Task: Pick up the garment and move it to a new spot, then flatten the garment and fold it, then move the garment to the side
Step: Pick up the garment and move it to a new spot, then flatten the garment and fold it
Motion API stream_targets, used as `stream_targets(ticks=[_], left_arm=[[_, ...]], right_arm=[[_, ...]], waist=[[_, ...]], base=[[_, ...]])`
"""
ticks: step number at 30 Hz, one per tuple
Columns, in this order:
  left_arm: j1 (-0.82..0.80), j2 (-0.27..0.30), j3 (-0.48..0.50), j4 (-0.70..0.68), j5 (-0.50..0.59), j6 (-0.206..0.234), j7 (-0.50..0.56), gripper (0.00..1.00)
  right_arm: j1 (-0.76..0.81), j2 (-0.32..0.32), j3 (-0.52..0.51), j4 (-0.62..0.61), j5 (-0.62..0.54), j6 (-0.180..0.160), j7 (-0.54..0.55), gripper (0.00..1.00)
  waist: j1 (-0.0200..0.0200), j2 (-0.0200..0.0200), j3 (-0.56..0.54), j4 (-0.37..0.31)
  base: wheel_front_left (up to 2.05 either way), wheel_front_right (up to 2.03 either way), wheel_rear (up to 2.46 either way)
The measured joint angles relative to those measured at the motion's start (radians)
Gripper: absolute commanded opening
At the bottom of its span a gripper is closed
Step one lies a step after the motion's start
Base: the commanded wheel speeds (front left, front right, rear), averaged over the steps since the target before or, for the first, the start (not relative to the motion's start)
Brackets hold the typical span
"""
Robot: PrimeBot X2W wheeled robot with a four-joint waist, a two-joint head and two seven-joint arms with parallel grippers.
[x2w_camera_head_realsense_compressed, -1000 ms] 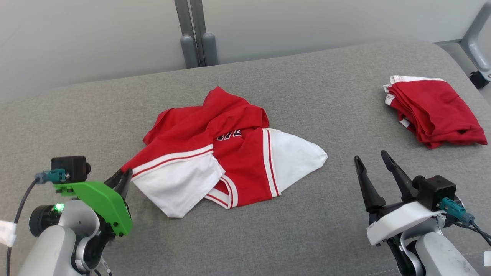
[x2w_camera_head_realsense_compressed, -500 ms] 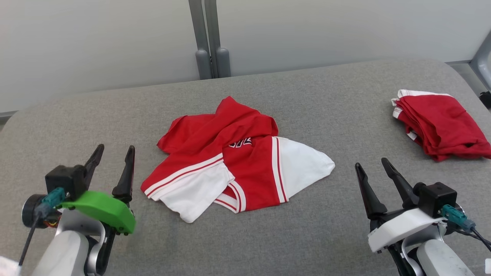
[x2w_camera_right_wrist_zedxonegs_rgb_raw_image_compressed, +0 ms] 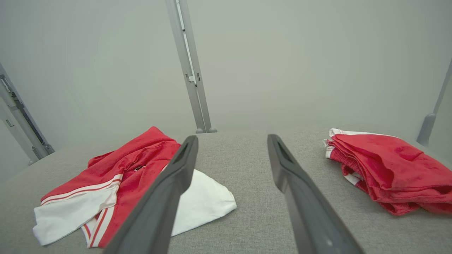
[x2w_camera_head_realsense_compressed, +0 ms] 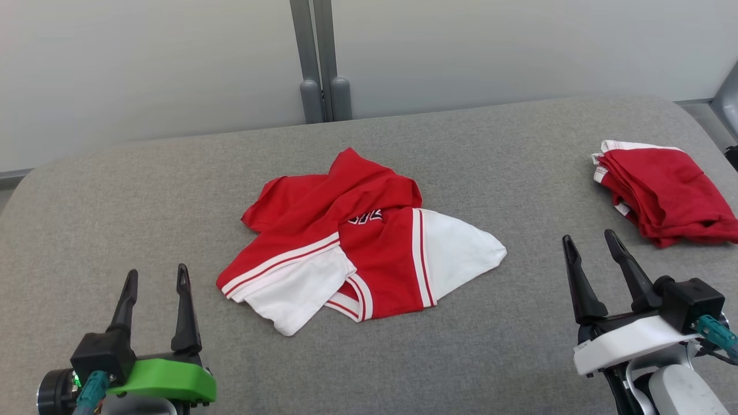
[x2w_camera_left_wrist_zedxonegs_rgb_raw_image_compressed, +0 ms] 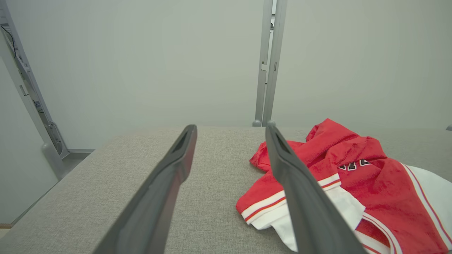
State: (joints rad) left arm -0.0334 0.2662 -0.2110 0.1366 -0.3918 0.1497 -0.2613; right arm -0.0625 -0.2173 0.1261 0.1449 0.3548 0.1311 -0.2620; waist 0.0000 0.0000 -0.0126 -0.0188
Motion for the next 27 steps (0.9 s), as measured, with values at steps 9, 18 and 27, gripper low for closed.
stream_targets(ticks=[9, 18, 27], left_arm=[[0.072, -0.086, 0.066, -0.050, 0.105, -0.057, -0.001, 1.00], [0.079, -0.126, 0.106, -0.016, 0.157, -0.106, -0.002, 1.00], [0.081, -0.155, 0.134, 0.016, 0.179, -0.141, -0.003, 1.00]], right_arm=[[0.022, 0.009, -0.019, -0.028, -0.030, 0.000, 0.000, 1.00], [0.028, 0.008, -0.022, -0.032, -0.034, 0.000, 0.000, 1.00], [0.030, 0.007, -0.023, -0.032, -0.034, 0.000, 0.000, 1.00]], waist=[[0.0000, 0.0000, -0.002, -0.003], [0.0000, 0.0000, -0.003, 0.003], [0.0000, 0.0000, 0.000, 0.000]], base=[[0.00, 0.00, 0.00], [0.00, 0.00, 0.00], [0.00, 0.00, 0.00]])
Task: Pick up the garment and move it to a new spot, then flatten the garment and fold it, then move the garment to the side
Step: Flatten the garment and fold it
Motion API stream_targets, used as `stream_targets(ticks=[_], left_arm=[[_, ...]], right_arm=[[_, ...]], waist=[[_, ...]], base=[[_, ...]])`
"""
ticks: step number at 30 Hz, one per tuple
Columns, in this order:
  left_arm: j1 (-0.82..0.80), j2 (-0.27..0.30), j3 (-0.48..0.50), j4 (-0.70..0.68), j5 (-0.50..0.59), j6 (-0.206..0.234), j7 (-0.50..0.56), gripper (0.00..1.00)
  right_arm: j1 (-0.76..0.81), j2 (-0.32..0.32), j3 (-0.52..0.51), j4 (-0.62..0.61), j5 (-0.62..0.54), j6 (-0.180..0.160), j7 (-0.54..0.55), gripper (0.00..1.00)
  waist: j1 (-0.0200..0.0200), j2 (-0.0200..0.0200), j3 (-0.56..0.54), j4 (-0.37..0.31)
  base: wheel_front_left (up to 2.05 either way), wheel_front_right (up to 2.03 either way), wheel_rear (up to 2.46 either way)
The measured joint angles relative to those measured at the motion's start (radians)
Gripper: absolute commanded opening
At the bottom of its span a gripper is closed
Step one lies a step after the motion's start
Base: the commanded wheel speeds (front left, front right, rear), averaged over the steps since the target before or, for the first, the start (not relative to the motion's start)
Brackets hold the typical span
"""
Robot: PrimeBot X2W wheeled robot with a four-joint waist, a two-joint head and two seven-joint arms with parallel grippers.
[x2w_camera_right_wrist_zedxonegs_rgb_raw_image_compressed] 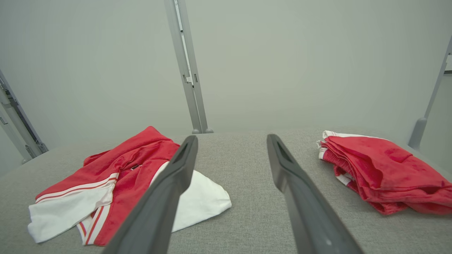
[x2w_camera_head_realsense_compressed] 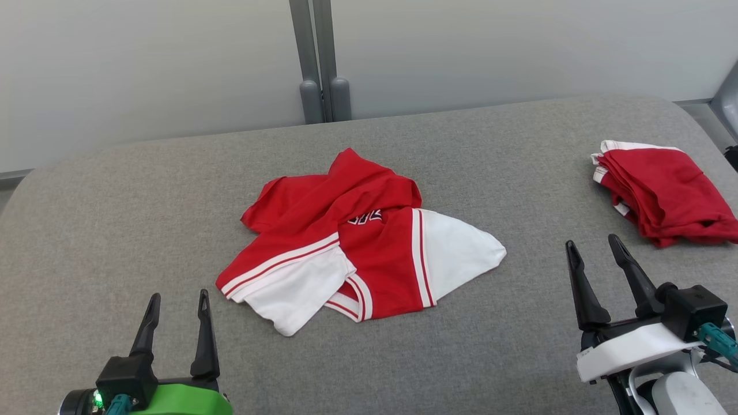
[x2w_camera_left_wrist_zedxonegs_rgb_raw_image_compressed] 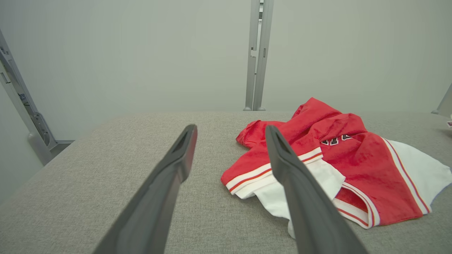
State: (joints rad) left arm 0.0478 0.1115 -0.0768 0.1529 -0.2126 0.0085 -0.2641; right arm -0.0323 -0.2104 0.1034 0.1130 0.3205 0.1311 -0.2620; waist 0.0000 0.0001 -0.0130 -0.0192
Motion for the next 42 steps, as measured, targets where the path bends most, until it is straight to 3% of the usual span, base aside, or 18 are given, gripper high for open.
stream_targets(ticks=[17, 21, 26, 35, 42], left_arm=[[-0.003, -0.034, 0.040, 0.016, 0.030, -0.036, 0.000, 1.00], [-0.008, -0.039, 0.035, 0.004, 0.029, -0.060, 0.000, 1.00], [-0.030, -0.045, -0.040, 0.062, 0.029, -0.094, 0.015, 1.00], [-0.194, -0.057, -0.293, 0.112, -0.053, -0.134, 0.317, 1.00], [-0.349, -0.037, -0.498, 0.168, -0.116, -0.138, 0.466, 1.00]], right_arm=[[0.000, -0.008, 0.004, 0.010, 0.003, 0.000, 0.000, 1.00], [0.000, -0.012, 0.007, 0.012, 0.003, 0.000, 0.000, 1.00], [-0.008, -0.023, 0.000, 0.015, 0.004, 0.000, 0.000, 1.00], [-0.046, -0.051, -0.042, 0.022, 0.011, 0.000, 0.000, 1.00], [-0.096, -0.050, -0.054, 0.016, 0.011, 0.000, 0.000, 1.00]], waist=[[0.0000, 0.0000, -0.002, 0.004], [0.0000, 0.0000, 0.000, 0.006], [0.0000, -0.0001, 0.006, -0.001], [0.0000, 0.0000, 0.052, -0.033], [0.0000, 0.0000, 0.113, -0.084]], base=[[0.00, 0.00, 0.00], [0.00, 0.00, 0.00], [0.00, 0.00, 0.00], [0.00, 0.00, 0.00], [0.00, 0.00, 0.00]])
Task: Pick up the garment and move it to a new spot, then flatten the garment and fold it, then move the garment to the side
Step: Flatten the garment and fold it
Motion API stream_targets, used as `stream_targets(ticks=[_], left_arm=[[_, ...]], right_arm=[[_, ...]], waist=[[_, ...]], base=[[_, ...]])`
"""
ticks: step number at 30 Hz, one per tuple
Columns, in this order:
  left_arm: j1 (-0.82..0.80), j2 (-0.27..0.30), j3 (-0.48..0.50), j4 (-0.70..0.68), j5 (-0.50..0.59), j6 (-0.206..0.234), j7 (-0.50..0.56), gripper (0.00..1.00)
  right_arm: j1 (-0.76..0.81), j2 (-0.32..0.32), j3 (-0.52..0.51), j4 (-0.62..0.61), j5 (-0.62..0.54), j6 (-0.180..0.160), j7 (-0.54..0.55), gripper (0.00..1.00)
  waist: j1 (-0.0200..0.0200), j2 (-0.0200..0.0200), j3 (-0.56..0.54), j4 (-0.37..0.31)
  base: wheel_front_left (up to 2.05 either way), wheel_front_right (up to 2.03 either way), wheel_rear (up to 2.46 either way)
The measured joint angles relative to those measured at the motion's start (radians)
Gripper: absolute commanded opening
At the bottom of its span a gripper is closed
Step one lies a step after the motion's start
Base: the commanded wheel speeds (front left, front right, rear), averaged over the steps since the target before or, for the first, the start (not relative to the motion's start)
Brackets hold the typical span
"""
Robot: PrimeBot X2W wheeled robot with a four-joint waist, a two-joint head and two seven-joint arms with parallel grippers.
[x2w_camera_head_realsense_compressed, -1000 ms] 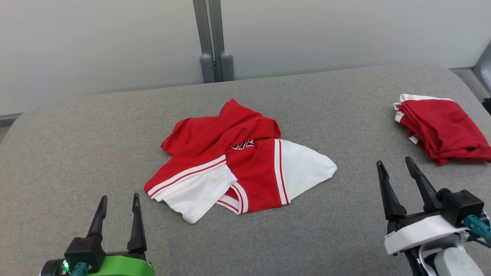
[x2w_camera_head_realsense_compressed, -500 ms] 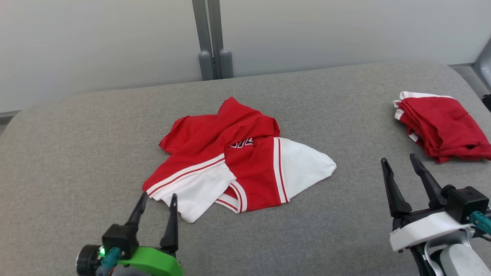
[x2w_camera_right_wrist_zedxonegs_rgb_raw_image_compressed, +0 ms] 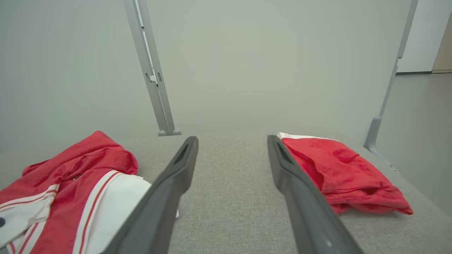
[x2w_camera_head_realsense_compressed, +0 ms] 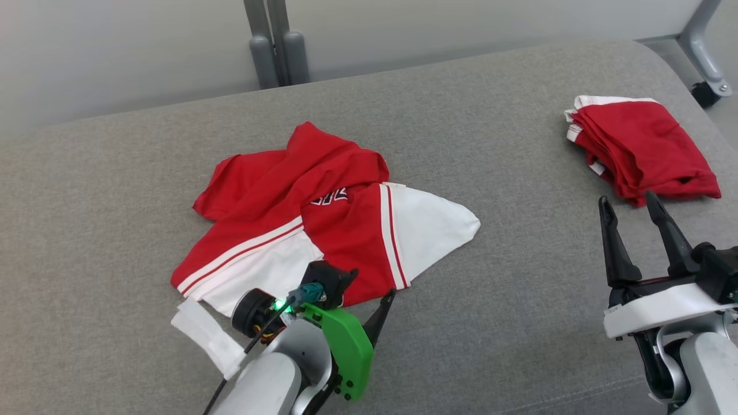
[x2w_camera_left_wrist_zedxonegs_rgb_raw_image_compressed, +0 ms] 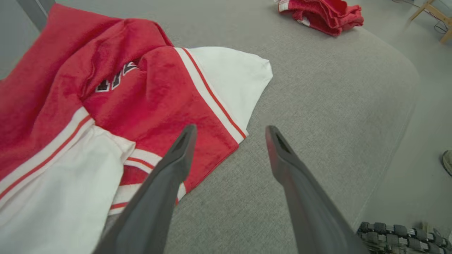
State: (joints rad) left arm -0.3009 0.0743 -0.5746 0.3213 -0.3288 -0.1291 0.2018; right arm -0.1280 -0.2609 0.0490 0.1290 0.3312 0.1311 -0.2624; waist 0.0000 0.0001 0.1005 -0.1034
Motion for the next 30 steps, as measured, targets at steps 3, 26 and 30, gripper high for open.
stream_targets(ticks=[3, 26, 30], left_arm=[[-0.045, 0.010, -0.034, 0.063, -0.005, 0.000, 0.036, 1.00], [-0.202, -0.023, -0.108, 0.302, -0.046, 0.066, 0.058, 0.00], [-0.197, -0.021, -0.105, 0.251, -0.057, 0.064, 0.015, 0.00]], right_arm=[[-0.016, 0.004, -0.001, 0.001, 0.001, 0.000, 0.000, 1.00], [-0.030, 0.033, -0.026, 0.011, 0.002, 0.000, 0.000, 1.00], [-0.016, 0.030, -0.030, 0.013, 0.002, 0.000, 0.000, 1.00]], waist=[[0.0000, 0.0000, 0.023, -0.031], [0.0000, 0.0000, 0.083, -0.120], [0.0000, 0.0000, 0.065, -0.080]], base=[[0.00, 0.00, 0.00], [0.00, 0.00, 0.00], [0.00, 0.00, 0.00]])
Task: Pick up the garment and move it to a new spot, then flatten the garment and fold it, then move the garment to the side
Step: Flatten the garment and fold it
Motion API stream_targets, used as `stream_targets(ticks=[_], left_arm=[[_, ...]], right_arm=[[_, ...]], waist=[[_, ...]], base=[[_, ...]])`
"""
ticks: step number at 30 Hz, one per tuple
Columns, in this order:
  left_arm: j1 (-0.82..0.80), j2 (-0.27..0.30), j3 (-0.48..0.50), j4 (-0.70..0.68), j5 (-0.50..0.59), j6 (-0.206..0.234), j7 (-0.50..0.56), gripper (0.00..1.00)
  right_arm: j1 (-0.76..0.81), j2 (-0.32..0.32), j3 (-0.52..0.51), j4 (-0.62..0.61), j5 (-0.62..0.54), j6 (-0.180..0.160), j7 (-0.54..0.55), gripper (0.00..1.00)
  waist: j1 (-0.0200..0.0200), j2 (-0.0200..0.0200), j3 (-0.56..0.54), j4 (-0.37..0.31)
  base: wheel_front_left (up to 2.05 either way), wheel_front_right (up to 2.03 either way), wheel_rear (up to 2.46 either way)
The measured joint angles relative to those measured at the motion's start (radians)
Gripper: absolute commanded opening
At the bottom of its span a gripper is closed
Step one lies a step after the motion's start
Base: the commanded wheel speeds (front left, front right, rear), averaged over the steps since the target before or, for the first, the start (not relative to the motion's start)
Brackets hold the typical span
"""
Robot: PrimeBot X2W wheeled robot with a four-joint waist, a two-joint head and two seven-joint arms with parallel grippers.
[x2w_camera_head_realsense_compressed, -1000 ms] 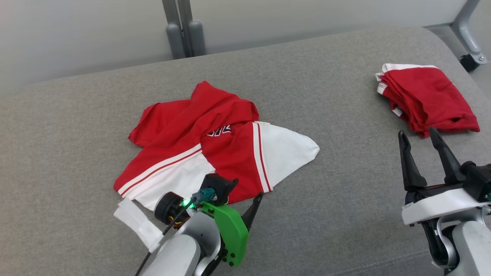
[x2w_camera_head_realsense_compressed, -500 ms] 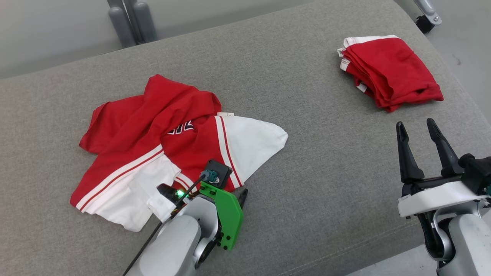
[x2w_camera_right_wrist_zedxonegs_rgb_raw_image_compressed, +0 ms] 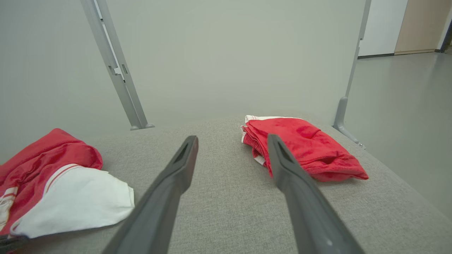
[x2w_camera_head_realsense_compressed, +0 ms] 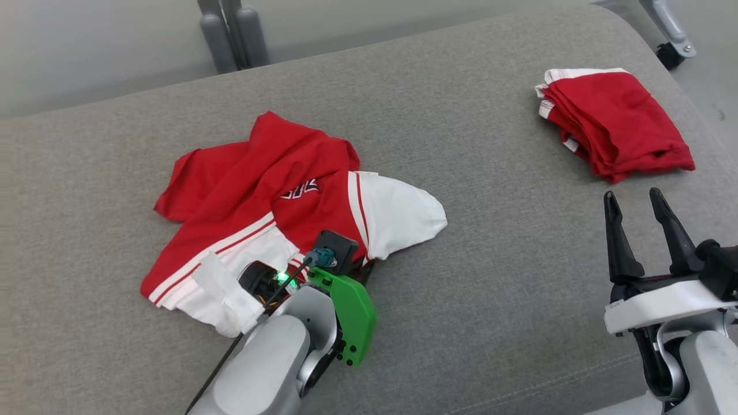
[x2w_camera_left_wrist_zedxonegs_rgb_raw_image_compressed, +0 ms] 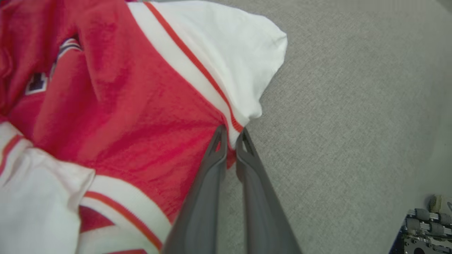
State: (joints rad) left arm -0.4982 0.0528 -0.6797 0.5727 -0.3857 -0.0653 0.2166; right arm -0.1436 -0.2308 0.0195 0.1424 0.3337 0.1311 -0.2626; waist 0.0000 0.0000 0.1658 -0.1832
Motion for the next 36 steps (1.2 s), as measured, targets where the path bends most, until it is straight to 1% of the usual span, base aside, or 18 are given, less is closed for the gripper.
stream_targets(ticks=[3, 7, 11, 14, 18, 20, 24, 25, 26, 27, 28, 33, 36], left_arm=[[0.027, 0.021, 0.015, -0.056, -0.015, 0.003, -0.014, 0.00], [0.079, 0.096, 0.045, -0.165, -0.032, 0.027, -0.005, 0.00], [0.161, 0.183, 0.071, -0.281, -0.036, 0.074, 0.045, 0.00], [0.225, 0.235, 0.093, -0.348, -0.046, 0.103, 0.073, 0.00], [0.309, 0.304, 0.129, -0.395, -0.058, 0.146, 0.099, 0.00], [0.340, 0.326, 0.147, -0.405, -0.068, 0.163, 0.104, 0.00], [0.393, 0.363, 0.183, -0.393, -0.098, 0.181, 0.101, 0.00], [0.399, 0.372, 0.191, -0.384, -0.098, 0.186, 0.095, 0.02], [0.402, 0.375, 0.198, -0.376, -0.101, 0.189, 0.089, 0.35], [0.405, 0.378, 0.200, -0.366, -0.104, 0.190, 0.084, 0.97], [0.407, 0.378, 0.199, -0.356, -0.104, 0.190, 0.079, 1.00], [0.407, 0.354, 0.206, -0.335, -0.114, 0.189, 0.016, 1.00], [0.424, 0.342, 0.229, -0.346, -0.114, 0.214, -0.048, 1.00]], right_arm=[[0.019, -0.002, -0.003, 0.007, 0.000, 0.000, 0.000, 1.00], [0.039, -0.003, 0.002, 0.014, 0.000, 0.000, 0.000, 1.00], [0.056, -0.005, -0.002, 0.015, 0.000, 0.000, 0.000, 1.00], [0.066, -0.005, -0.006, 0.014, 0.000, 0.000, 0.000, 1.00], [0.069, -0.004, -0.006, 0.014, 0.001, 0.000, 0.000, 1.00], [0.072, -0.006, -0.007, 0.014, 0.002, 0.000, 0.000, 1.00], [0.080, -0.012, -0.007, 0.016, 0.006, 0.000, 0.000, 1.00], [0.080, -0.013, -0.007, 0.016, 0.007, 0.000, 0.000, 1.00], [0.080, -0.015, -0.006, 0.017, 0.007, 0.000, 0.000, 1.00], [0.081, -0.017, -0.005, 0.019, 0.008, 0.000, 0.000, 1.00], [0.081, -0.019, -0.004, 0.020, 0.008, 0.000, 0.000, 1.00], [0.084, -0.025, 0.002, 0.024, 0.009, 0.000, 0.000, 1.00], [0.092, -0.025, 0.007, 0.026, 0.009, 0.000, 0.000, 1.00]], waist=[[0.0000, 0.0000, -0.017, 0.038], [0.0000, 0.0000, -0.044, 0.095], [0.0000, 0.0000, -0.070, 0.151], [0.0000, 0.0000, -0.087, 0.189], [0.0000, 0.0000, -0.108, 0.226], [0.0000, 0.0000, -0.116, 0.236], [0.0000, 0.0000, -0.126, 0.242], [0.0000, 0.0000, -0.126, 0.241], [0.0000, 0.0000, -0.127, 0.239], [0.0000, 0.0000, -0.127, 0.238], [0.0000, 0.0000, -0.128, 0.236], [0.0000, 0.0000, -0.134, 0.233], [0.0000, 0.0000, -0.144, 0.233]], base=[[0.00, 0.00, 0.00], [0.00, 0.00, 0.00], [0.00, 0.00, 0.00], [0.00, 0.00, 0.00], [0.00, 0.00, 0.00], [0.00, 0.00, 0.00], [0.00, 0.00, 0.00], [0.00, 0.00, 0.00], [0.00, 0.00, 0.00], [0.00, 0.00, 0.00], [0.00, 0.00, 0.00], [0.00, 0.00, 0.00], [0.00, 0.00, 0.00]])
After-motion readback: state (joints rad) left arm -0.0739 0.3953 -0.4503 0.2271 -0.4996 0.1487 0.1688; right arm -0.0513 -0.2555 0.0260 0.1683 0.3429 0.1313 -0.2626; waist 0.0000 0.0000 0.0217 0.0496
